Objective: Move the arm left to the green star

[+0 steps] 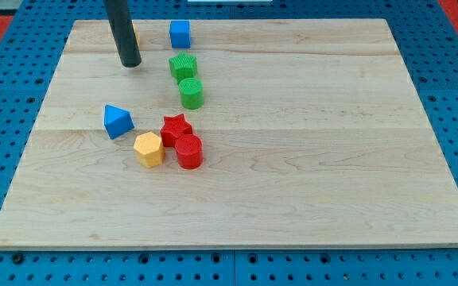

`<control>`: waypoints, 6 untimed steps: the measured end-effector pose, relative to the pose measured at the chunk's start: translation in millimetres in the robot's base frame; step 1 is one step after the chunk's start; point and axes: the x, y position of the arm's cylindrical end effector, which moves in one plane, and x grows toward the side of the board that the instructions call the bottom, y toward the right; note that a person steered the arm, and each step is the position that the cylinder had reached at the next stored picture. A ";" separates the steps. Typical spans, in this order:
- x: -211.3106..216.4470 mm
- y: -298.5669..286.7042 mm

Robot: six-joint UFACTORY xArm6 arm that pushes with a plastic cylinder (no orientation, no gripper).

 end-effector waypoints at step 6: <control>13.7 26.5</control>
